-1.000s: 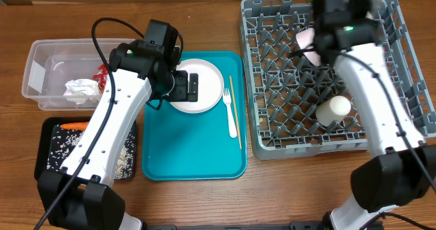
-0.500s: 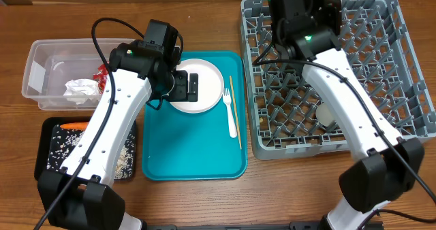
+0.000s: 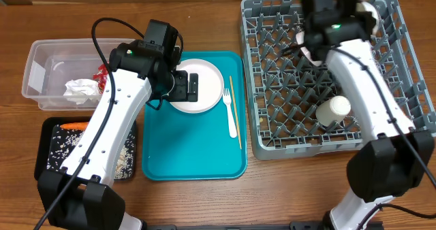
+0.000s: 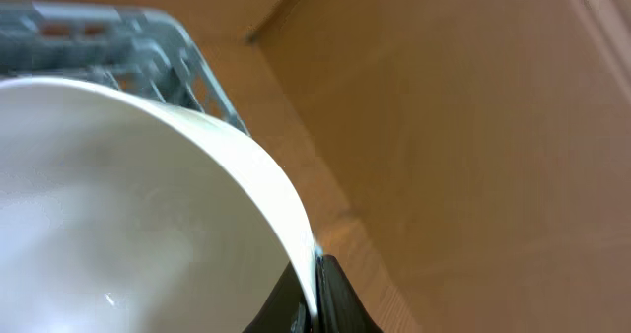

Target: Sort waste into correct bins and load items into the dishwasher

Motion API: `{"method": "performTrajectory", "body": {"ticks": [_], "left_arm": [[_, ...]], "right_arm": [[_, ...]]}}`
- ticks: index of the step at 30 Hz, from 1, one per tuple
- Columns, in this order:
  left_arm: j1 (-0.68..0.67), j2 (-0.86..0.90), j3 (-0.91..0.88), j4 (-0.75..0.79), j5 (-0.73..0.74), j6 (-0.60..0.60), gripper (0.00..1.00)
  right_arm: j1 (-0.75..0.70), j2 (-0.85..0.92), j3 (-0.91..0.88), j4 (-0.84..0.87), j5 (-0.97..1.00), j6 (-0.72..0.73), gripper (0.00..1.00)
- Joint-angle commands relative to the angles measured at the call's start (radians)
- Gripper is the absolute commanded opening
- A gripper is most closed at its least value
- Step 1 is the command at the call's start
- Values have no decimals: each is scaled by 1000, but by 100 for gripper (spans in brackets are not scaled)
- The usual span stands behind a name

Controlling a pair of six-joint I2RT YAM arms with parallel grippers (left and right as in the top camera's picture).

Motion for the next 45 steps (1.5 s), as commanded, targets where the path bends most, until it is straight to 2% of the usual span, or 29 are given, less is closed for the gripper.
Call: {"method": "performTrajectory", "body": {"ticks": [1, 9, 22, 32, 36, 45], "left_arm": [[5, 0, -3, 1, 0, 11, 100], [5, 0, -3, 1, 0, 11, 100], [5, 0, -3, 2, 0, 11, 100], [5, 0, -3, 2, 0, 11, 100], [5, 0, -3, 2, 0, 11, 100], [5, 0, -3, 2, 0, 11, 100]], "right_arm": [[-46, -6, 8, -16, -61, 87, 4], [-26, -6, 8, -27, -193, 87, 4], [183, -6, 8, -18, -132, 87, 4], [207, -6, 8, 11, -188, 124, 4], [207, -6, 8, 91, -188, 51, 4], [207, 8, 8, 342, -287, -229, 4]]}}
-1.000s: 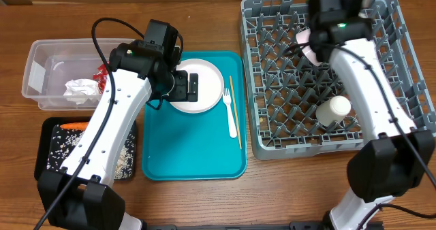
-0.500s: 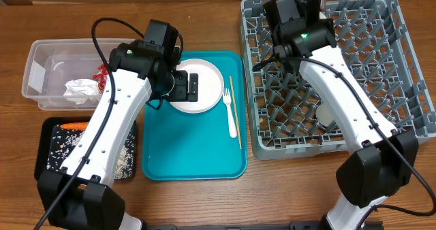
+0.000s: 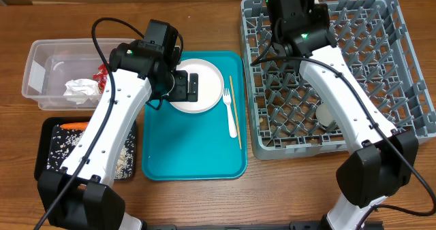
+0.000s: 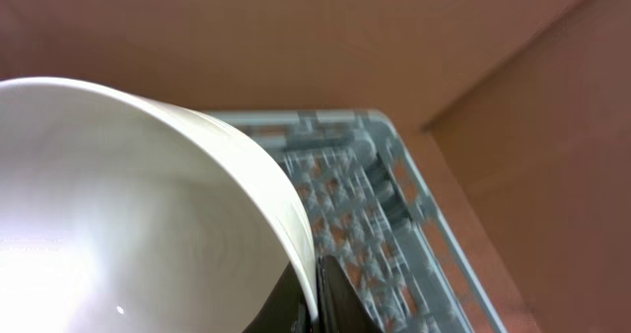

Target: Sort waste into correct bins and load items into the dishwasher

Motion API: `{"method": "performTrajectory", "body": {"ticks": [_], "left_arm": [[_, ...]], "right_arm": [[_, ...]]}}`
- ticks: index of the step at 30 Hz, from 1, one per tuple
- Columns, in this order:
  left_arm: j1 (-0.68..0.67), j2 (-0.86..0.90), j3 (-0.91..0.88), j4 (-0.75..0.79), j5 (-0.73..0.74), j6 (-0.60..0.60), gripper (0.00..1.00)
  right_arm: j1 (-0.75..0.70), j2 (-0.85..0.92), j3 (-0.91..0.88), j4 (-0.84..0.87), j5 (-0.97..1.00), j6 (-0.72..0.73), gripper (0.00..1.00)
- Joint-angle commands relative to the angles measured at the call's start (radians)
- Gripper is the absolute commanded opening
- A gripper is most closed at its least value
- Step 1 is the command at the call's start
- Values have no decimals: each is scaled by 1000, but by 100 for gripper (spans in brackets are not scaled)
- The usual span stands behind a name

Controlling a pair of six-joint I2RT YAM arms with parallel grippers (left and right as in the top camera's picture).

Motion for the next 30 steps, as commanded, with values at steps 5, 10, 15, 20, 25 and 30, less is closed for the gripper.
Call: {"method": "performTrajectory", "body": {"ticks": [5, 10, 15, 20, 25, 30], "left_arm": [[5, 0, -3, 2, 0, 11, 100], [5, 0, -3, 2, 0, 11, 100], [5, 0, -3, 2, 0, 11, 100], [5, 0, -3, 2, 0, 11, 100], [5, 0, -3, 2, 0, 11, 100], [5, 0, -3, 2, 0, 11, 100]], "right_arm": [[0, 60, 8, 240, -153, -457, 4], [-20, 108, 8, 352, -359, -697, 4], [-53, 134, 8, 367, -438, -927, 4], [-79, 152, 8, 370, -456, -1024, 4], [-85, 187, 8, 375, -459, -990, 4], [-85, 230, 8, 428, -481, -835, 4]]}}
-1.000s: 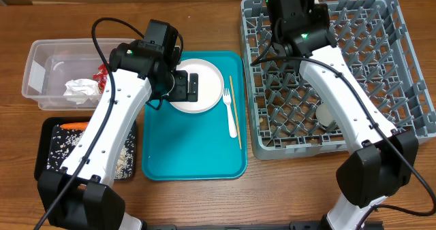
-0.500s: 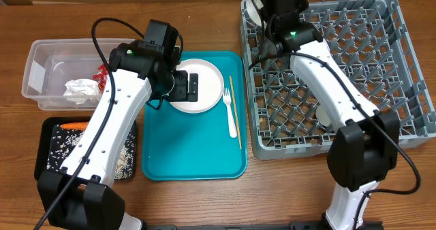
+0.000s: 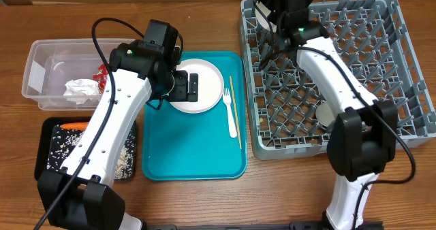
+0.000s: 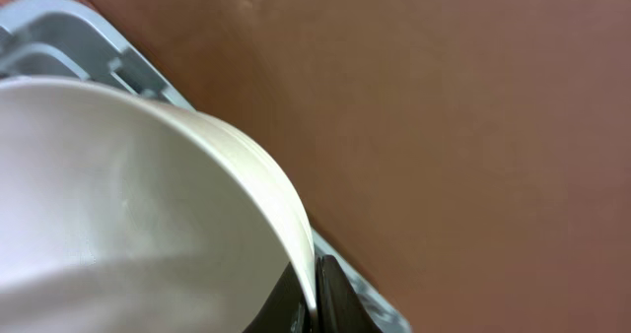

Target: Sort waste into correct bins and load items into the dishwasher

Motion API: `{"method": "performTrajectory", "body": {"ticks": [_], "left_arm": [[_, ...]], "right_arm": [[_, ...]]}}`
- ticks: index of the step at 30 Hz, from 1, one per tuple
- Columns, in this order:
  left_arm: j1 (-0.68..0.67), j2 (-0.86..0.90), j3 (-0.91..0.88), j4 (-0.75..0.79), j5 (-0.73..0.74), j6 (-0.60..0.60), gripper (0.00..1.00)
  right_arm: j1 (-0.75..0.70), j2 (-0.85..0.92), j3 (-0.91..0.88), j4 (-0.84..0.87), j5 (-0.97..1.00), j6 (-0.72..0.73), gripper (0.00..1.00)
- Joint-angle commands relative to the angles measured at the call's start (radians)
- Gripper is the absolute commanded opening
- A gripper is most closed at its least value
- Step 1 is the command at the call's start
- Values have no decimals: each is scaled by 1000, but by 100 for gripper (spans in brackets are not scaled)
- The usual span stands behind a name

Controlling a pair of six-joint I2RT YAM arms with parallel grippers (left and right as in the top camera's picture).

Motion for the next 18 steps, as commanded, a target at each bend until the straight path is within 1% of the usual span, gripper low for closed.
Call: {"method": "performTrajectory", "body": {"ticks": [1, 9, 14, 18], "left_arm": [[5, 0, -3, 2, 0, 11, 100], [5, 0, -3, 6, 0, 11, 100], [5, 0, -3, 5, 0, 11, 100], [5, 0, -3, 5, 0, 11, 100]], "right_arm": [[2, 40, 8, 24, -40, 112, 4], [-1, 67, 8, 25, -82, 210, 4], [-4, 71, 8, -34, -124, 261, 4], [-4, 71, 8, -67, -130, 276, 4]]}}
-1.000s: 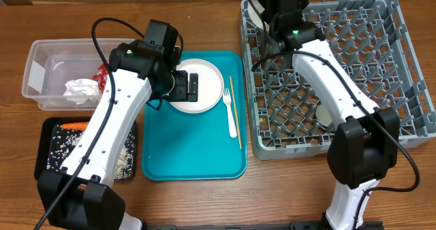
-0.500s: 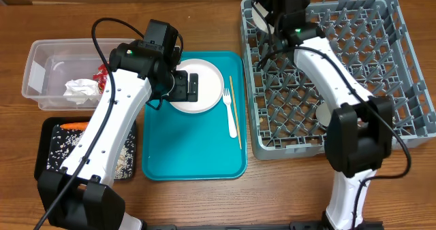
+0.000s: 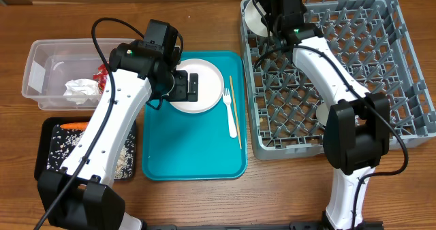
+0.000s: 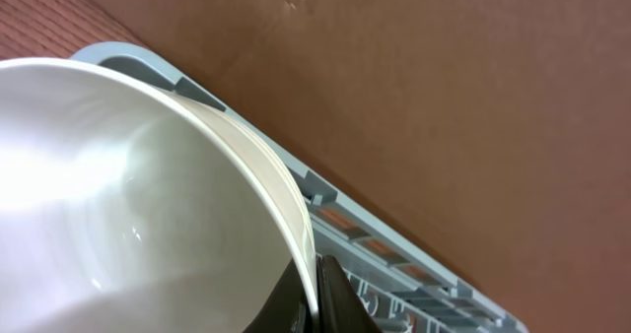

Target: Sort waste into correct bins and load items into the dishwasher

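Observation:
My right gripper [image 3: 270, 12] is shut on the rim of a white bowl [image 3: 257, 17] at the far left corner of the grey dish rack [image 3: 402, 67]. In the right wrist view the fingers [image 4: 335, 299] pinch the rim of the bowl [image 4: 128, 195], with the rack's corner rim [image 4: 394, 259] just behind. My left gripper [image 3: 187, 86] hangs over a white plate [image 3: 208, 80] on the teal tray [image 3: 191, 148], its fingers apart. A white fork [image 3: 229, 113] and a wooden stick [image 3: 235, 111] lie on the tray beside the plate.
A white cup [image 3: 325, 114] lies in the rack, partly behind my right arm. A clear bin [image 3: 41, 67] at the left holds crumpled paper and a red wrapper. In front of it, a black tray [image 3: 51, 155] holds rice and a carrot.
The right gripper has shifted a little at the rack's far left corner, and the bowl now shows on edge beside it in the overhead view. The left arm has not moved.
The right gripper held the bowl over the rack's far right part, then over its far left part, then at the far left corner, where it still holds it. The left gripper stayed over the plate throughout.

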Motion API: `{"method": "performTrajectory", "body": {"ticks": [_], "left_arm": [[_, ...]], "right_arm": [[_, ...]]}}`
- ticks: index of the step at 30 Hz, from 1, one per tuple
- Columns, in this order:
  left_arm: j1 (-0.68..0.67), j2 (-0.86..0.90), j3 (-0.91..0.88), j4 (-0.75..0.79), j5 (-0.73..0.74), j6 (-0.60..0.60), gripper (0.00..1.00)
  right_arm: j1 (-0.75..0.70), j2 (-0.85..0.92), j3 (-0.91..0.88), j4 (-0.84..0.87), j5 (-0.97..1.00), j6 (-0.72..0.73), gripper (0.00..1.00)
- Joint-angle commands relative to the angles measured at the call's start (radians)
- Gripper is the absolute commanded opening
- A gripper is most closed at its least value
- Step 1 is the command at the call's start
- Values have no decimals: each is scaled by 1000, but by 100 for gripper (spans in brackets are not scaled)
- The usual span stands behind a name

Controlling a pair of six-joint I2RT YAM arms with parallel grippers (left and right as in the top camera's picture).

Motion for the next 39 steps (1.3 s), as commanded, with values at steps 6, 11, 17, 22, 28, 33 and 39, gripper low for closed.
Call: {"method": "performTrajectory", "body": {"ticks": [6, 11, 17, 22, 28, 33, 39], "left_arm": [[5, 0, -3, 4, 0, 11, 100], [5, 0, -3, 5, 0, 11, 100], [5, 0, -3, 4, 0, 11, 100], [5, 0, -3, 5, 0, 11, 100], [5, 0, -3, 5, 0, 11, 100], [5, 0, -3, -16, -27, 50, 100], [5, 0, 1, 36, -48, 56, 100]], "right_arm": [[-12, 14, -2, -16, -42, 37, 4], [-51, 10, -1, 53, -42, 171, 4], [-87, -64, 0, 35, -43, 518, 4], [-90, -211, 0, -148, -142, 683, 4], [-127, -375, 0, -433, -455, 818, 4], [-150, -455, 0, -669, -703, 828, 4], [-150, -462, 0, -884, -692, 821, 4]]}}
